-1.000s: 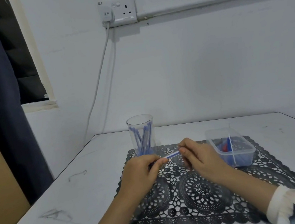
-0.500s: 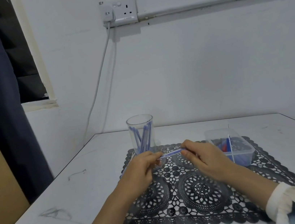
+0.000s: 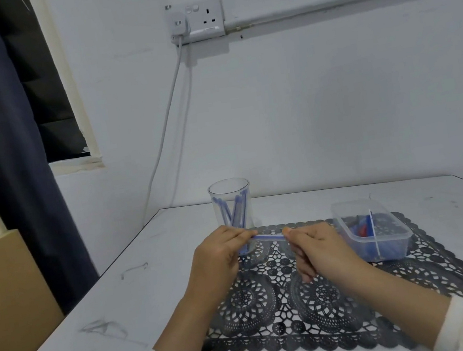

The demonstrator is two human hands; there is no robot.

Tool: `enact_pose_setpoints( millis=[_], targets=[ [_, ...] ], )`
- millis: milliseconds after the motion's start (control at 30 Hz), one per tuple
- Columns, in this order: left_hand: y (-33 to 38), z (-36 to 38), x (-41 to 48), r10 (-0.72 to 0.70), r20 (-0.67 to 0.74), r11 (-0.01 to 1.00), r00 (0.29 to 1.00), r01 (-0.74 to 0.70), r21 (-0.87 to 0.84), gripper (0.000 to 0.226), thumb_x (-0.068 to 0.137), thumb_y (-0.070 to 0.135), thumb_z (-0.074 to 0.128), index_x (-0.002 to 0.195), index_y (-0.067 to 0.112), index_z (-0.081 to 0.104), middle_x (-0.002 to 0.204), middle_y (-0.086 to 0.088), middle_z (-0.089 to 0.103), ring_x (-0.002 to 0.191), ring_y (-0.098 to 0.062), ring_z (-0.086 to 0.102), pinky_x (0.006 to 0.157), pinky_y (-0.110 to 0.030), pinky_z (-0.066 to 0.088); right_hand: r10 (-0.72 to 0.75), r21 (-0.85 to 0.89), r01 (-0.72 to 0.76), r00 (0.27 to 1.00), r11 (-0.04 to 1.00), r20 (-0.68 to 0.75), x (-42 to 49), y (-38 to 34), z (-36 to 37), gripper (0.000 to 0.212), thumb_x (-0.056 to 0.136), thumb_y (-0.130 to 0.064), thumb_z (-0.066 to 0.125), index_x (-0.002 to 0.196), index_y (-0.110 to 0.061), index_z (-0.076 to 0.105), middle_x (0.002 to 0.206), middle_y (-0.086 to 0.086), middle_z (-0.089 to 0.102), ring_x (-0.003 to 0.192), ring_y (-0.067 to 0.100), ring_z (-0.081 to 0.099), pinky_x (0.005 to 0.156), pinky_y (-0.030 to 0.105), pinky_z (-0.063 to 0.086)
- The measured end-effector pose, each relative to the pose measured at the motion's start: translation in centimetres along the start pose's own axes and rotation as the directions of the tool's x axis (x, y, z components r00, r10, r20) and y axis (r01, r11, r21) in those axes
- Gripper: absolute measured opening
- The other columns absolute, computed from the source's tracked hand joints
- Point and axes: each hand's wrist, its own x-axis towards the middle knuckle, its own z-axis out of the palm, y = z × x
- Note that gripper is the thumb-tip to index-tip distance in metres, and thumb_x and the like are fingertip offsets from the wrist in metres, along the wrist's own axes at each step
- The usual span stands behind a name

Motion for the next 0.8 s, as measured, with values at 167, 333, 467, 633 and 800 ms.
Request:
enact_pose_setpoints(
  millis=[167,333,467,633,800],
  targets=[
    [-1.2,-0.8,-0.1,-0.053,-0.079,0.996,0.995,0.058,0.069,0.045,0.07,-0.011,0.067,0.107,0.014,0.07,0.092,0.002,0.068,0.082,-0.012,0.06,0.07,-0.028,0.055,-0.114,-0.156,0.1,0.99,0.983,-0.084,-0.5,2.1,0.7,0.054,0.09,-0.053,0.035,0.067,-0.012,0.061,0.057,0.008,0.061,0.055,0.024,0.057,0.057,0.037,0.048],
    [-3.5,-1.7,-0.4,-0.334,-0.245,0.937,0.91,0.348,0.018,0.034,0.077,-0.002,0.069,0.101,0.02,0.073,0.09,0.003,0.067,0.08,-0.011,0.06,0.069,-0.027,0.053,-0.069,-0.738,0.184,0.981,0.649,0.183,-0.6,4.7,1.3,0.092,0.075,-0.075,0.001,0.136,-0.021,0.043,0.139,-0.001,0.046,0.13,0.011,0.037,0.109,0.031,0.029],
    [-5.1,-2.4,-0.9,-0.518,-0.235,0.844,0.822,0.535,0.012,0.03,0.082,0.003,0.066,0.103,0.023,0.072,0.095,0.003,0.067,0.088,-0.016,0.061,0.077,-0.031,0.051,0.066,-0.854,0.174,0.97,0.49,0.235,-0.4,5.7,1.9,0.096,0.067,-0.078,-0.005,0.149,-0.027,0.002,0.156,-0.005,-0.004,0.143,0.013,-0.007,0.114,0.034,0.0],
    [-6.6,-2.0,-1.8,-0.756,-0.108,0.643,0.646,0.763,0.065,0.03,0.086,0.01,0.06,0.115,0.017,0.067,0.1,-0.007,0.069,0.089,-0.023,0.062,0.076,-0.029,0.049,0.175,-0.885,0.135,0.956,0.445,0.234,-0.3,6.0,1.9,0.108,0.055,-0.087,-0.008,0.148,-0.034,-0.001,0.156,-0.002,-0.005,0.144,0.017,-0.005,0.116,0.04,0.001],
    [-6.7,-0.6,-2.0,-0.841,0.024,0.54,0.541,0.841,-0.043,0.034,0.08,0.01,0.069,0.114,0.004,0.065,0.102,-0.012,0.069,0.085,-0.018,0.061,0.077,-0.022,0.043,0.187,-0.898,0.149,0.952,0.413,0.244,-0.1,6.1,2.0,0.11,0.05,-0.087,-0.011,0.148,-0.037,0.003,0.157,-0.001,-0.005,0.144,0.018,-0.004,0.116,0.041,0.002]
  ],
)
